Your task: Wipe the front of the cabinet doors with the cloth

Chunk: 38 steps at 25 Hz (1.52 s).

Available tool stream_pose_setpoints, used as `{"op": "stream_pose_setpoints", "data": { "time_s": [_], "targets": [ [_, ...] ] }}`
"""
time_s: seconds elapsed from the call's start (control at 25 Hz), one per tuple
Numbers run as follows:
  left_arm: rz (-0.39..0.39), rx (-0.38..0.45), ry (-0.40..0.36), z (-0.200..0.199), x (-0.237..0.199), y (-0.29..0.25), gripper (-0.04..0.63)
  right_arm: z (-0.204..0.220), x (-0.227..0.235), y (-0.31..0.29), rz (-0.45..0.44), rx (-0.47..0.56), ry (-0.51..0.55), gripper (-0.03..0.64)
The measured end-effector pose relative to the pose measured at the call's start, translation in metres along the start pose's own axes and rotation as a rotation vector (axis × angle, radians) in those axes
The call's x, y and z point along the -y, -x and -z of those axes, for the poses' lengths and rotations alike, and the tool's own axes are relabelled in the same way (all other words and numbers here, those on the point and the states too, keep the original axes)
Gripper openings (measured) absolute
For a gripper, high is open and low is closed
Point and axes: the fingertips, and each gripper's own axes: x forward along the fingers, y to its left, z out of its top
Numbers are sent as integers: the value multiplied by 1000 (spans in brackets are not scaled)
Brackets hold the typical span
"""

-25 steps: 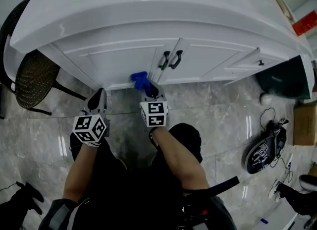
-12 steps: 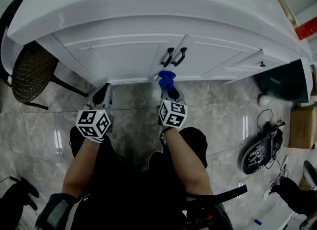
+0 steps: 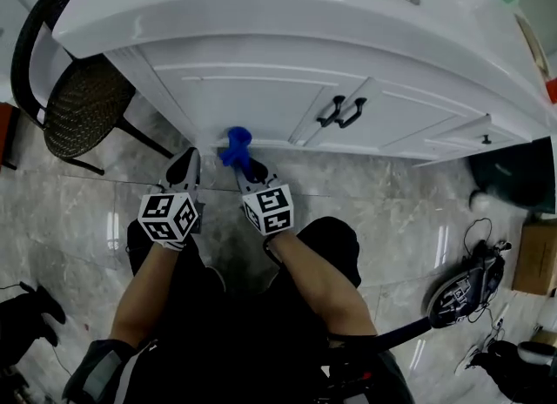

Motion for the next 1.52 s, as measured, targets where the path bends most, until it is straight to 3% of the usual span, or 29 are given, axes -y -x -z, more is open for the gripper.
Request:
{"op": "stream_pose_setpoints", "data": {
  "time_s": [0.2, 0.4, 0.76, 1.08, 1.32, 1.44, 1.52],
  "targets": [
    [-103, 17, -21, -13, -38, 27, 3, -2, -39, -57, -115, -28, 32, 51],
    [-150, 31, -23, -27, -58, 37, 3, 17, -42, -87, -120, -132, 101, 52],
    [-77, 12, -24, -18, -35, 9, 3, 50, 71, -41, 193, -277, 70, 52],
    [64, -37, -76, 0, 23, -38, 3, 55, 160, 51, 451, -203, -106, 52],
    [124, -55, -52, 14, 45, -56, 3, 78, 199, 108, 634, -217, -227, 51],
    [118, -68, -30, 21, 45, -59, 3, 86, 192, 110, 605, -246, -253, 51],
    [109, -67, -30, 21, 41, -57, 3, 89, 167, 89, 487, -271, -250, 52]
  ]
}}
